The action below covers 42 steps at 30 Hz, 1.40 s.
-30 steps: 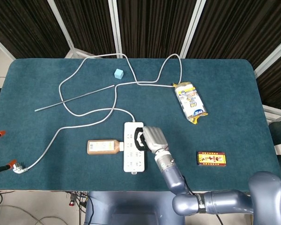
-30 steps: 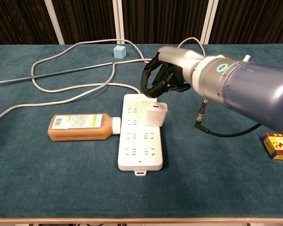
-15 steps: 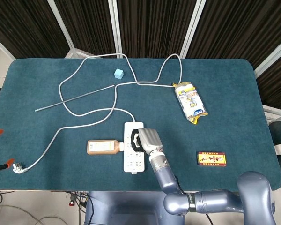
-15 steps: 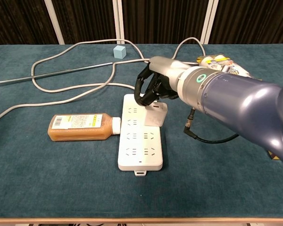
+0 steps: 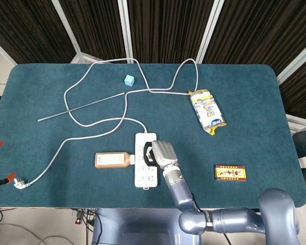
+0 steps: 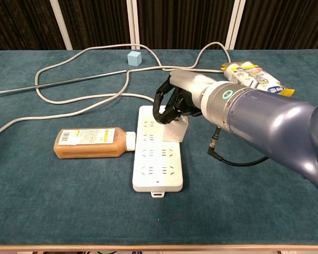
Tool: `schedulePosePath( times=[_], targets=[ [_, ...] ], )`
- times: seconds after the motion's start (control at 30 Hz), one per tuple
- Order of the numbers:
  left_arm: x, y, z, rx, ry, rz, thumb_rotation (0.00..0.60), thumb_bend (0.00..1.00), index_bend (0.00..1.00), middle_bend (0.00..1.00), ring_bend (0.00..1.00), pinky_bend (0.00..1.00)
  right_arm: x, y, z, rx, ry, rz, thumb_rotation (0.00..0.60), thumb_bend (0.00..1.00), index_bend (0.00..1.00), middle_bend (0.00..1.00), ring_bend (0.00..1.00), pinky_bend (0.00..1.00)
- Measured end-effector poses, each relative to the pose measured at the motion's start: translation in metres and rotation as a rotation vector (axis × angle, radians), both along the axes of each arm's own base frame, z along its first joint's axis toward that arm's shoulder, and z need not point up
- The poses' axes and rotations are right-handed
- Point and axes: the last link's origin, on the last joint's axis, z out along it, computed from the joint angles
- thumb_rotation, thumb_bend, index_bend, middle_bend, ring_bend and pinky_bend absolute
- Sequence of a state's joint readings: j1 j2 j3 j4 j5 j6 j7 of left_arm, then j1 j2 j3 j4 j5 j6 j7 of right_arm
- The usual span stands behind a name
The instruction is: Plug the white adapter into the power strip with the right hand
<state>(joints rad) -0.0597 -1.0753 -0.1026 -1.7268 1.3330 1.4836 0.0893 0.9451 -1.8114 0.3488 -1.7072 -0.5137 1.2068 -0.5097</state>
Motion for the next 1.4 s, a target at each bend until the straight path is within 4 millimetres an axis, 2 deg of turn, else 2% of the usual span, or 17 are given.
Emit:
schedulePosePath(
  times=[0.73,1.4],
  targets=[
    [0.000,0.000,-0.001,0.000,0.003,0.002,0.600,0.09,0.20,0.00,0.00,0.00,-0.010,0.001,-0.010,0.024,-0.010,-0.022,0.600,0.79,1.00,0.89,0.95,1.00],
    [0.000,0.000,0.001,0.000,-0.003,0.001,0.600,0.09,0.20,0.00,0.00,0.00,-0.006,0.004,-0.025,0.040,-0.005,-0.013,0.600,0.79,1.00,0.89,0.95,1.00]
  ],
)
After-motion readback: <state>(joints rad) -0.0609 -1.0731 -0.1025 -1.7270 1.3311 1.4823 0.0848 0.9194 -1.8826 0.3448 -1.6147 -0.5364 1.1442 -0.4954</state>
